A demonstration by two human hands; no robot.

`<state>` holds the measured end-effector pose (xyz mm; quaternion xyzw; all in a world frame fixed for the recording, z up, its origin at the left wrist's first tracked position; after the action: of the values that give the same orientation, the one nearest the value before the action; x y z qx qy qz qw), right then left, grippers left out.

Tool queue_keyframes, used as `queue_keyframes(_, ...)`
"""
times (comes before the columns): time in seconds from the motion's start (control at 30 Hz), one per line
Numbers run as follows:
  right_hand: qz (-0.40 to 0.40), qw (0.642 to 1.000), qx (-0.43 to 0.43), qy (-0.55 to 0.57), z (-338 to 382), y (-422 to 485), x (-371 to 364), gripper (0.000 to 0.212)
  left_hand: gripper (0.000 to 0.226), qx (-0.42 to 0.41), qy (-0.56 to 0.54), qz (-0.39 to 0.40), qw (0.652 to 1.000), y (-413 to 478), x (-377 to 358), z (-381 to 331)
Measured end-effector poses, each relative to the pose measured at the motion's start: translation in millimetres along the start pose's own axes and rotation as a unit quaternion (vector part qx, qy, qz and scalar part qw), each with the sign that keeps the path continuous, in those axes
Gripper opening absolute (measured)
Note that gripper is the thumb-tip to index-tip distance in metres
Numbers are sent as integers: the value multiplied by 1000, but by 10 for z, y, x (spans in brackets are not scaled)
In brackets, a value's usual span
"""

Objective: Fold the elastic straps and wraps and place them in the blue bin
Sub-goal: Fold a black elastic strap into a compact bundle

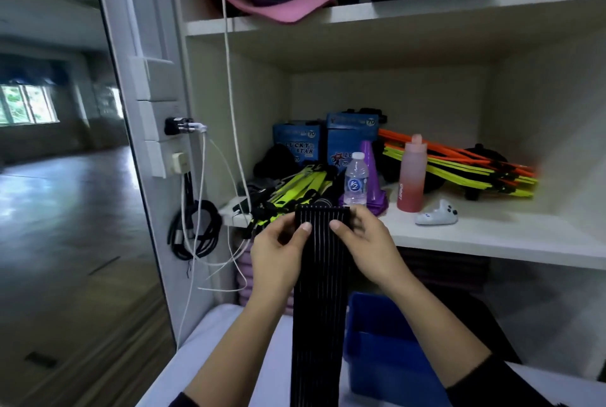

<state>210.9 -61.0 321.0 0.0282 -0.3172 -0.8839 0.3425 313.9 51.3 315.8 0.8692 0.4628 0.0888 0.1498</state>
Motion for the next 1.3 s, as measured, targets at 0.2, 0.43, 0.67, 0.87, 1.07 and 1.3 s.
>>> queue_keyframes(0.2,-17,995,-65,-71,-606,367,-553,17,15,50,129,1,990,654,338,529)
queue_keyframes(0.43,-49,986,-88,-133,-999,930,-958,20,22,58,171,-20,983,1332,534,900)
queue_keyframes(0.67,-47,992,-29,-115,-830,1152,-936,14,18,-9,117,-12,993,1544,603,783)
queue_keyframes(0.87,35,992,-89,-83,-1373,256,-955,14,19,63,178,62,980,826,689,1535)
queue_keyframes(1.07,156,957,-221,-101,-2036,-1204,-1048,27,13,187,253,141,939,-361,867,2417)
queue_keyframes(1.3,325,890,-285,-143,-2347,-2563,-1063,25,31,283,335,273,856,-1562,1012,3037)
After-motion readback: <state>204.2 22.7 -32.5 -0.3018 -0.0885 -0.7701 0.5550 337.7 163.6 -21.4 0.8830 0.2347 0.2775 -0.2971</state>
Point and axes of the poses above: each hand's wrist, its own y-axis towards the middle knuckle, its own x-axis out of the back of the hand, z = x × y, the point moved 4 cm from there along y, towards the middle knuckle, and after that the axes turned 6 degrees about x, right-handed, at the moved point
